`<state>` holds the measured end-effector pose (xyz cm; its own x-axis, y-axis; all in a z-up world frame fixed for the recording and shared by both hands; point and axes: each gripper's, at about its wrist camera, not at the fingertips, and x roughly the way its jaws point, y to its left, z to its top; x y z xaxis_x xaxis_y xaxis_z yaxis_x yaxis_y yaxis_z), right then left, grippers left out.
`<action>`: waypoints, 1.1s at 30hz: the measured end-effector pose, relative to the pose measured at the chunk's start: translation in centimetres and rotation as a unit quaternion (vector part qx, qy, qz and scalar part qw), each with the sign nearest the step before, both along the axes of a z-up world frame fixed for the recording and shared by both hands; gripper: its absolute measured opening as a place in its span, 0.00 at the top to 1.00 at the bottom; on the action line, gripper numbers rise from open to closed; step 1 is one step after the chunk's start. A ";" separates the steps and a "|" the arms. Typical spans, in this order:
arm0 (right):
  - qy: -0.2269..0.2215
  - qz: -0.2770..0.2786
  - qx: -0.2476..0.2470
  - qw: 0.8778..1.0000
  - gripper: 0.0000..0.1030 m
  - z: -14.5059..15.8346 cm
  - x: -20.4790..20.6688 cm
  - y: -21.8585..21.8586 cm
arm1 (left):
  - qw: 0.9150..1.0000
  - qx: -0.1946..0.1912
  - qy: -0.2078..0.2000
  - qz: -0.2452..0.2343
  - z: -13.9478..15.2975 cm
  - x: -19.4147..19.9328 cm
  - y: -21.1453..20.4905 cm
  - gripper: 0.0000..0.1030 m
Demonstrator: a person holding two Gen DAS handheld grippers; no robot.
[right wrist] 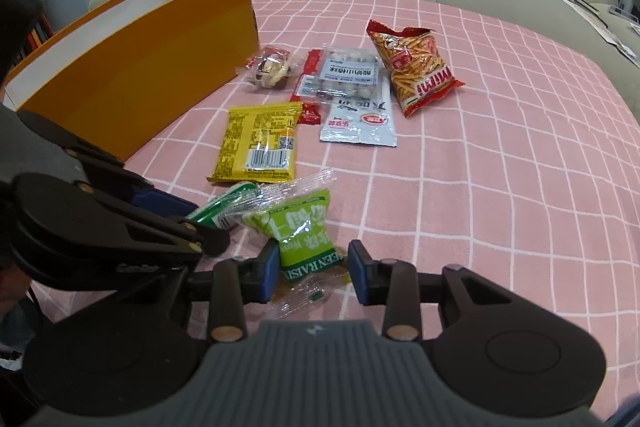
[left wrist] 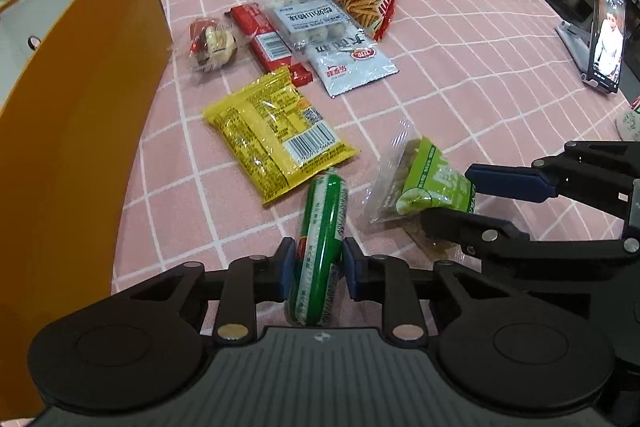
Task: Organize snacks
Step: 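Grasp the green sausage stick with the left gripper while the right grasps the green pea bag, then carry the sausage stick and pea bag over the box and lower them inside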
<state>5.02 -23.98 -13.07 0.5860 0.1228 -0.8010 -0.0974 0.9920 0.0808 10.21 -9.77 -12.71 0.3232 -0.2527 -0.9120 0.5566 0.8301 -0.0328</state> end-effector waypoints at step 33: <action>-0.017 -0.023 0.048 0.998 0.71 1.7 -0.7 -0.3 | 0.988 -0.070 -0.050 0.130 4.8 -3.7 3.4 0.77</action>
